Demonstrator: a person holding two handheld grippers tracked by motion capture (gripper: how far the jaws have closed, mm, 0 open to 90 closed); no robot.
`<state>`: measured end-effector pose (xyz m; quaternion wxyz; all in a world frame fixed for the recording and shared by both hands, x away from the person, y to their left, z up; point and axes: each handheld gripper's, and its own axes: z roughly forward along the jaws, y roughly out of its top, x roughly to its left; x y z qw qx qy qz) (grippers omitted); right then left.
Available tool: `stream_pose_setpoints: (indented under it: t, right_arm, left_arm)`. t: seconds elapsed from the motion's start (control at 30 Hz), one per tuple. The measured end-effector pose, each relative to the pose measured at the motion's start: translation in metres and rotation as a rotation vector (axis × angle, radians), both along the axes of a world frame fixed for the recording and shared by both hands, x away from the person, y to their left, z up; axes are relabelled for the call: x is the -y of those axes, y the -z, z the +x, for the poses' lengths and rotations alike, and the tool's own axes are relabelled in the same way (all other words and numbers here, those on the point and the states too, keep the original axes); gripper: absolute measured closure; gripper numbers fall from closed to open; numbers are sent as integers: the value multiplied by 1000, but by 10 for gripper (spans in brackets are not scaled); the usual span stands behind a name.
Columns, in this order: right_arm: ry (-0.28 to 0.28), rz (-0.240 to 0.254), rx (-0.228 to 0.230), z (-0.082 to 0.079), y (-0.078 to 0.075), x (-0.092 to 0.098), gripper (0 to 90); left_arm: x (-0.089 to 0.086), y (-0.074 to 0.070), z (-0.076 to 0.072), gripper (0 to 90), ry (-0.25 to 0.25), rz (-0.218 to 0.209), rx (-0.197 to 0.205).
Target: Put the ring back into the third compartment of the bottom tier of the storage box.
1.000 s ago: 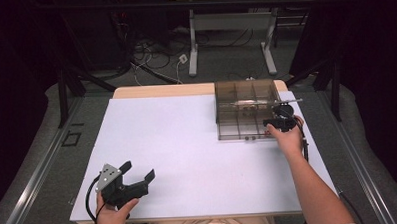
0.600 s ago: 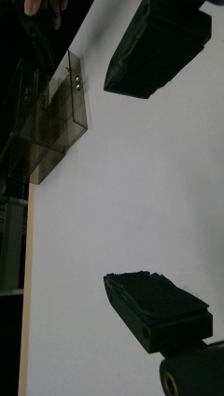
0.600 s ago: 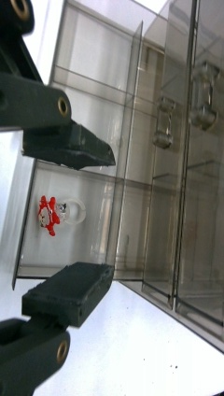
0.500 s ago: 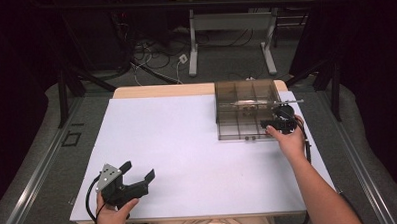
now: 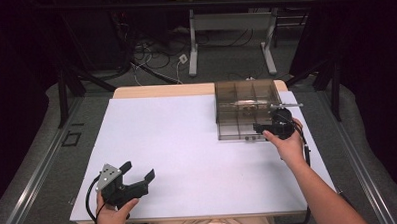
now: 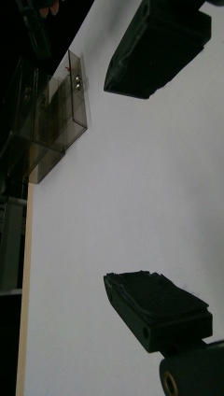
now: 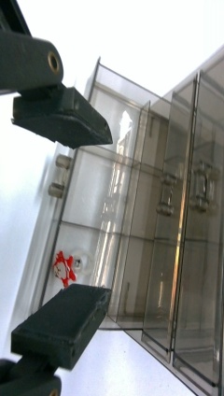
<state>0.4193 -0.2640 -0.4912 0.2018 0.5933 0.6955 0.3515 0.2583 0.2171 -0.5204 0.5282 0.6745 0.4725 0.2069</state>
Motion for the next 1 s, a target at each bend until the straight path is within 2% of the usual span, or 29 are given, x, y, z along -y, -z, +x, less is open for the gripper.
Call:
stream_pose_setpoints:
  t: [0.1,0.23,0.3,0.4,0.43,0.57,0.73,1.0]
  right_arm:
    - [-16,1,23,-7,-1,-2,177]
    - [-27,-24,51,-15,-4,-3,149]
    - [-33,-16,60,-20,-6,-3,132]
    - [-50,-18,101,-28,-8,-6,8]
    - [-62,-23,120,-31,-8,-7,0]
    - [-92,-51,154,-43,-10,-11,0]
    - [-105,-51,181,-58,-10,-15,0]
    - [-105,-4,207,-80,-8,-16,0]
  left_arm:
    - [0,0,0,80,0,0,-1]
    - [0,0,0,80,0,0,-1]
    - [0,0,0,80,-1,1,0]
    - [0,0,0,80,-1,0,-1]
    - [0,0,0,80,-2,0,-1]
    - [0,0,0,80,-4,-1,0]
    - [0,0,0,80,-2,0,-1]
    - [0,0,0,80,-4,1,0]
